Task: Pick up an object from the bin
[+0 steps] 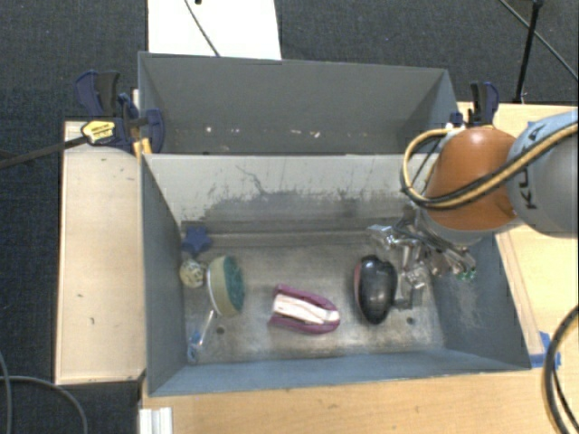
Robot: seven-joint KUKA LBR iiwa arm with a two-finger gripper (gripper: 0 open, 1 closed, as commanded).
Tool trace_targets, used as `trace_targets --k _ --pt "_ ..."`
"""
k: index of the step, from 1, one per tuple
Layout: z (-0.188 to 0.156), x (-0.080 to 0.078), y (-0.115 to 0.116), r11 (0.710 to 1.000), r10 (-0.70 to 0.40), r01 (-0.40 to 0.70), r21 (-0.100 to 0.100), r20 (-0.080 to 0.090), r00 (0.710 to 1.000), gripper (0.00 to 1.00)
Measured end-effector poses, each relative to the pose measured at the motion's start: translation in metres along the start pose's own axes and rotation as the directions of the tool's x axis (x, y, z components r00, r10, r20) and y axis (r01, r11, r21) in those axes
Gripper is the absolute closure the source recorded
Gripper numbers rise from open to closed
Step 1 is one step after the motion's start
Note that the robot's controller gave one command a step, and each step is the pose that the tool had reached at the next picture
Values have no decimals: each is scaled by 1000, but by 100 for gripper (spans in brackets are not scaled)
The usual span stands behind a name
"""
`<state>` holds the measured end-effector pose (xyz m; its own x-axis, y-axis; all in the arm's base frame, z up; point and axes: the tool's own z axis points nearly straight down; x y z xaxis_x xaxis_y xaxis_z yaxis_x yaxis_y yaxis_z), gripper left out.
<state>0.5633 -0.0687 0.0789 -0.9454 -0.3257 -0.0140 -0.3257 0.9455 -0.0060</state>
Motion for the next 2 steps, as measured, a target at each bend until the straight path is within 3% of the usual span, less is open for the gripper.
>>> trace_targets --k 1,2 --pt "4 -17 59 915 -404 404 -2 -3 915 0" --pt "6 -16 60 915 -403 402 -5 -4 915 100"
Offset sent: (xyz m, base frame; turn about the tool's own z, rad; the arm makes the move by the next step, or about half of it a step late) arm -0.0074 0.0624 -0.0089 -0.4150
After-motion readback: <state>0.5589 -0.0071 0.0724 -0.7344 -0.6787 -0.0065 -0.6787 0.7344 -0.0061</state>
